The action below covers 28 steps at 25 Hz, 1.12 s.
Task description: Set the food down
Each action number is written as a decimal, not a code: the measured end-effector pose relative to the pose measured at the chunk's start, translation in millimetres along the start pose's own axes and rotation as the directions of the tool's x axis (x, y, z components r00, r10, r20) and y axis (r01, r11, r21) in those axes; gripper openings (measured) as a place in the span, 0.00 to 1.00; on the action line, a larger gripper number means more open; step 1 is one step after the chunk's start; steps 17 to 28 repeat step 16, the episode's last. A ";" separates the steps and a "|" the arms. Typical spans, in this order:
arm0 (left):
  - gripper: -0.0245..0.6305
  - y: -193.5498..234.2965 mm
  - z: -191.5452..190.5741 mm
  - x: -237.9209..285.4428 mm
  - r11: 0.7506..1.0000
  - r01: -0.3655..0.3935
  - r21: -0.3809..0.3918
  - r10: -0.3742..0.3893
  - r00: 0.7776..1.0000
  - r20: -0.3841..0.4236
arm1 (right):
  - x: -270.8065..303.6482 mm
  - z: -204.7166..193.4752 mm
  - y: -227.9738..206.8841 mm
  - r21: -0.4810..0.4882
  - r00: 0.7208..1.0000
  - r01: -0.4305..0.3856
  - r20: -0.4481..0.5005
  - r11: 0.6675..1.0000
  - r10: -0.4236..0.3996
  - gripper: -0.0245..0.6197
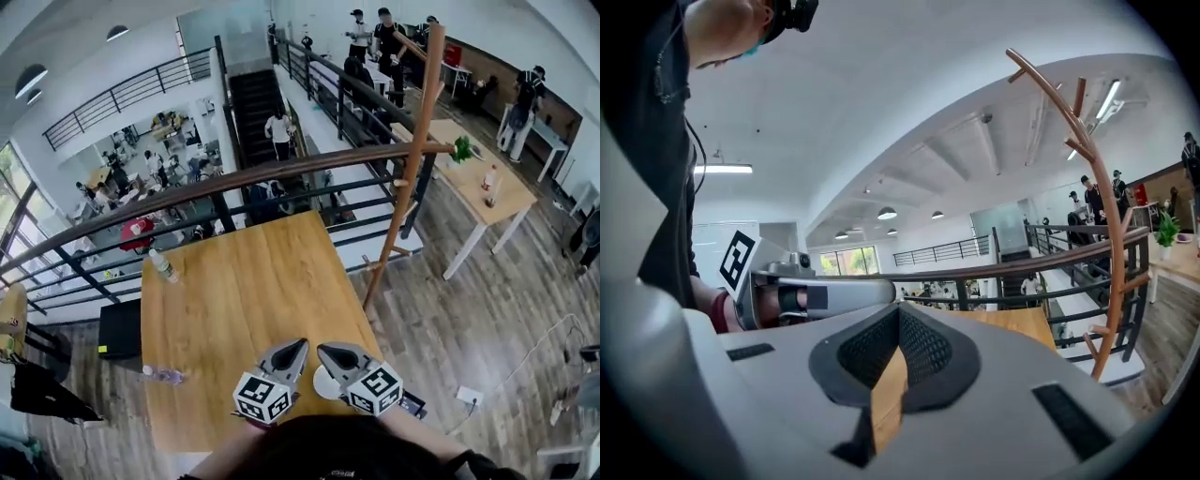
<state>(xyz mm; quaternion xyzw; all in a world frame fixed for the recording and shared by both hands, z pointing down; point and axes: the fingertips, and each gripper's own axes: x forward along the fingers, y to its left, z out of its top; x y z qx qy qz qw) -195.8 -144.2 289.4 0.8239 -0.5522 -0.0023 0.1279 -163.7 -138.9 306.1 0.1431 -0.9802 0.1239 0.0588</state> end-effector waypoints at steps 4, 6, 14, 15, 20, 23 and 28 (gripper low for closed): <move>0.04 -7.1 10.5 -12.1 0.999 0.032 0.006 -0.032 0.999 0.044 | 2.8 6.2 19.5 -0.005 0.999 -0.049 0.008 0.999 0.049 0.07; 0.04 -6.9 15.4 -14.5 0.999 0.033 0.017 -0.034 0.998 0.060 | 6.9 11.4 23.2 -0.007 0.998 -0.064 0.019 0.998 0.064 0.06; 0.04 1.2 15.3 -30.8 1.000 -0.012 -0.002 0.012 0.997 0.078 | 15.0 16.1 39.5 -0.019 0.992 -0.124 0.030 0.992 0.124 0.06; 0.04 0.5 14.5 -31.5 1.000 -0.011 -0.002 0.012 0.997 0.077 | 14.3 15.3 40.9 -0.022 0.992 -0.125 0.030 0.992 0.126 0.06; 0.04 -0.3 13.7 -32.1 1.000 -0.011 -0.002 0.011 0.997 0.076 | 13.4 14.6 42.2 -0.025 0.991 -0.127 0.029 0.992 0.128 0.06; 0.04 -0.3 13.7 -32.1 1.000 -0.011 -0.002 0.011 0.997 0.076 | 13.4 14.6 42.2 -0.025 0.991 -0.127 0.029 0.992 0.128 0.06; 0.04 -0.3 13.7 -32.1 1.000 -0.011 -0.002 0.011 0.997 0.076 | 13.4 14.6 42.2 -0.025 0.991 -0.127 0.029 0.992 0.128 0.06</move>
